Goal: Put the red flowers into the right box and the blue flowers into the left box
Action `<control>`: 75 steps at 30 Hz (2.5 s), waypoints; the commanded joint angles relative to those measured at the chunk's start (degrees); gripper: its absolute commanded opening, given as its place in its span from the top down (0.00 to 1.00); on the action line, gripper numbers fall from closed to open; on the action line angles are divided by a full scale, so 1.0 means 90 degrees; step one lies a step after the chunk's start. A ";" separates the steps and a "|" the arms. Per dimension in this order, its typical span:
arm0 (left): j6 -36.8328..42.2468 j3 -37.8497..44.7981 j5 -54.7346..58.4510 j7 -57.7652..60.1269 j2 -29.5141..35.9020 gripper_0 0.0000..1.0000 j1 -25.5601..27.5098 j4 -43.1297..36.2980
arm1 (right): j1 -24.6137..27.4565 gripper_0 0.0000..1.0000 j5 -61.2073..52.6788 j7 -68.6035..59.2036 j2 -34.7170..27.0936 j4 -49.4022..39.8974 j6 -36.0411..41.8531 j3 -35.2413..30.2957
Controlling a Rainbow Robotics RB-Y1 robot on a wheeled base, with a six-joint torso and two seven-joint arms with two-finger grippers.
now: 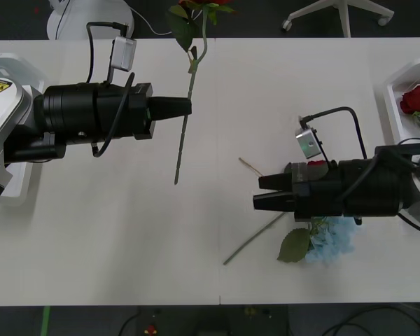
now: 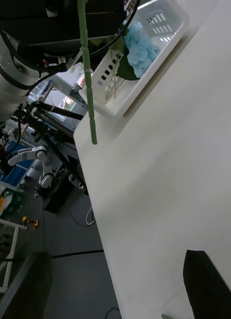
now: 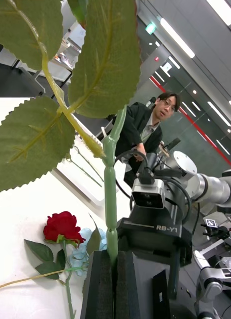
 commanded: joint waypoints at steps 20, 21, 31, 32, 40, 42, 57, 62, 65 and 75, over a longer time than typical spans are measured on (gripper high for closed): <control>0.0054 -0.0006 0.0097 -0.0174 -0.0100 1.00 -0.0280 -0.0201 | -0.0034 0.24 0.1306 -0.0033 0.2494 -0.0285 -0.1877 0.0791; 0.0054 -0.0006 0.0097 -0.0174 -0.0100 1.00 -0.0280 -0.0201 | -0.0063 0.25 0.1306 -0.0053 0.2514 -0.0265 -0.1868 0.0791; 0.0054 -0.0006 0.0097 -0.0174 -0.0100 1.00 -0.0280 -0.0201 | -0.0649 0.24 0.1306 -0.0072 0.3012 0.0409 -0.1965 0.0810; 0.0054 -0.0006 0.0097 -0.0174 -0.0100 1.00 -0.0280 -0.0201 | -0.0717 0.24 0.1306 -0.0082 0.3051 0.0487 -0.2004 0.0810; 0.0054 -0.0006 0.0097 -0.0174 -0.0100 1.00 -0.0280 -0.0201 | -0.0835 0.24 0.1306 -0.0170 0.3168 0.0565 -0.2161 0.0810; 0.0054 -0.0006 0.0097 -0.0174 -0.0100 1.00 -0.0280 -0.0201 | -0.0835 0.25 0.1286 -0.0219 0.3207 0.0565 -0.2200 0.0820; 0.0054 -0.0006 0.0097 -0.0174 -0.0100 1.00 -0.0280 -0.0201 | -0.0825 1.00 0.1286 -0.0678 0.3246 0.0565 -0.2190 0.0830; 0.0054 -0.0006 0.0097 -0.0174 -0.0100 1.00 -0.0280 -0.0201 | -0.0825 1.00 0.1286 -0.0737 0.3236 0.0565 -0.2190 0.0820; 0.0054 -0.0006 0.0097 -0.0174 -0.0100 0.20 -0.0280 -0.0201 | -0.0825 1.00 0.1286 -0.0776 0.3236 0.0565 -0.2190 0.0820; 0.0054 -0.0006 0.0097 -0.0174 -0.0100 0.00 -0.0280 -0.0201 | -0.0825 1.00 0.1286 -0.0854 0.3207 0.0565 -0.2190 0.0820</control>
